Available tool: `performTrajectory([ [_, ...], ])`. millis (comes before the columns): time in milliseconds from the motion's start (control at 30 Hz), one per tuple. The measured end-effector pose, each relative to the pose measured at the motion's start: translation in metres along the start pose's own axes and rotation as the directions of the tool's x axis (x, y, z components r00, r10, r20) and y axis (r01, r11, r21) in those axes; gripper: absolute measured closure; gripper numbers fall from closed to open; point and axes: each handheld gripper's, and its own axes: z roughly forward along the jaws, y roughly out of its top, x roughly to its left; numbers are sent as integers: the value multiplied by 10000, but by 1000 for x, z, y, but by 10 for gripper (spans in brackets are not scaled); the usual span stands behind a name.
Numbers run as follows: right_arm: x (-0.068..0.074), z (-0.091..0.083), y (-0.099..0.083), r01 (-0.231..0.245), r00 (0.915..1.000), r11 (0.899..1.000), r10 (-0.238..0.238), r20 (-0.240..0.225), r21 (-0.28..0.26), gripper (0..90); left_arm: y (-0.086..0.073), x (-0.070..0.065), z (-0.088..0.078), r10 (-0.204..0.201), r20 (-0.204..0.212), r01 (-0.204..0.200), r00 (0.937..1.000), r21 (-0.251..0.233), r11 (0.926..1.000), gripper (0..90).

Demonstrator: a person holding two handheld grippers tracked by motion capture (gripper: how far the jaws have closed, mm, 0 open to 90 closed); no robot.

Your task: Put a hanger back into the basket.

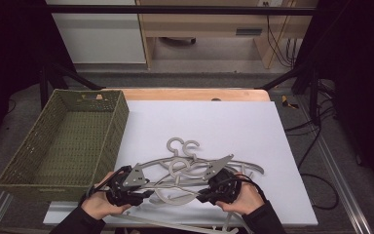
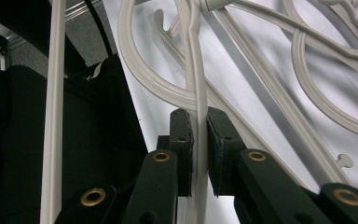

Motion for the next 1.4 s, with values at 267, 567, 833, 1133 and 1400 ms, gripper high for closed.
performTrajectory([
  [267, 1, 0, 0, 197, 9998, 9998, -197, -42, 53, 818, 0, -5, 6, 482, -95, -478, 9988, 402, 9980, 727],
  [567, 0, 0, -1, 322, 9995, 9994, -323, -40, -116, 809, 1, -9, 1, 957, -251, -946, 9951, 416, 9946, 757],
  [833, -5, -2, -4, 130, 9996, 9986, -118, 242, -516, 771, 3, -13, -5, 1033, -253, -1026, 9943, 274, 9943, 782],
  [1133, -10, -11, -6, -111, 9974, 9915, 202, 692, -1297, 647, 4, -13, -10, 767, -130, -769, 9970, -124, 9970, 802],
  [1400, -15, -30, -11, -177, 9826, 9591, 688, 1723, -2824, 460, 3, -9, -13, 56, -591, -79, 9982, -383, 9992, 808],
])
